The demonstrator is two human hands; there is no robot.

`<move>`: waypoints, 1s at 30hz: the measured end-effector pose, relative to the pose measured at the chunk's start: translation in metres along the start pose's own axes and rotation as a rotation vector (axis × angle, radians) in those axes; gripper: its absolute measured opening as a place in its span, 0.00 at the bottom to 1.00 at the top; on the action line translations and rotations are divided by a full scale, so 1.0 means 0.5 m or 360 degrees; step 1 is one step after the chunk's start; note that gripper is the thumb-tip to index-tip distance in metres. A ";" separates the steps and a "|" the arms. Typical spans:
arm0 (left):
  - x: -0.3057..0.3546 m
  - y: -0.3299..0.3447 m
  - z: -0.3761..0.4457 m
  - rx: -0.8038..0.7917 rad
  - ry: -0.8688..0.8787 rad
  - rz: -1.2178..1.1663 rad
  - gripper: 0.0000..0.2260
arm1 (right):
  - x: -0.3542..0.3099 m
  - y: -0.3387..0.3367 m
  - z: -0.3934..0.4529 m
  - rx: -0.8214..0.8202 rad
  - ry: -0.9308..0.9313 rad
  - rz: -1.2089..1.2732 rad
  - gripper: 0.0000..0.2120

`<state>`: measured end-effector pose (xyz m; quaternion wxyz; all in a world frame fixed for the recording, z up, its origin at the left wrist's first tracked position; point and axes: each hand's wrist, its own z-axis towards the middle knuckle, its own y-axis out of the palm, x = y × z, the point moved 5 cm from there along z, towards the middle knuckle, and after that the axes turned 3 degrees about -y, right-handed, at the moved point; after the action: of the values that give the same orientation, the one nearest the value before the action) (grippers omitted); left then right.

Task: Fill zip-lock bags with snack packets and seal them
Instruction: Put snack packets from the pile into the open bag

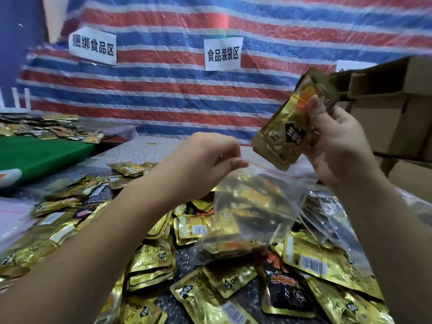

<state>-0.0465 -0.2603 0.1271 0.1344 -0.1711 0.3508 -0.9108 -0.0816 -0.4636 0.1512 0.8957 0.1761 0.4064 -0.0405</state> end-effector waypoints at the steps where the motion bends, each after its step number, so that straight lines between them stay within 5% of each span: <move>1: -0.001 0.000 0.000 0.0000 -0.0009 0.0004 0.10 | 0.000 0.001 -0.001 -0.0015 0.0000 -0.0013 0.20; 8: -0.007 -0.015 0.001 0.0078 -0.0015 -0.0001 0.09 | -0.014 0.013 -0.010 -0.0377 -0.0333 -0.0733 0.15; 15: -0.007 -0.013 0.002 0.0076 -0.0024 0.0003 0.08 | -0.001 0.041 -0.033 -0.0967 -0.0197 -0.0994 0.17; 23: -0.014 -0.023 -0.001 0.0169 -0.0095 -0.0200 0.05 | 0.017 0.037 -0.039 -0.1075 -0.0050 -0.1188 0.17; 30: -0.009 -0.030 -0.004 0.0292 -0.0067 -0.0183 0.16 | 0.023 0.044 -0.047 -0.1161 -0.0056 -0.1546 0.10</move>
<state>-0.0450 -0.2466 0.1348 0.1044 -0.1970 0.2526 -0.9415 -0.0860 -0.4344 0.1347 0.7839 -0.3485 0.4131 -0.3056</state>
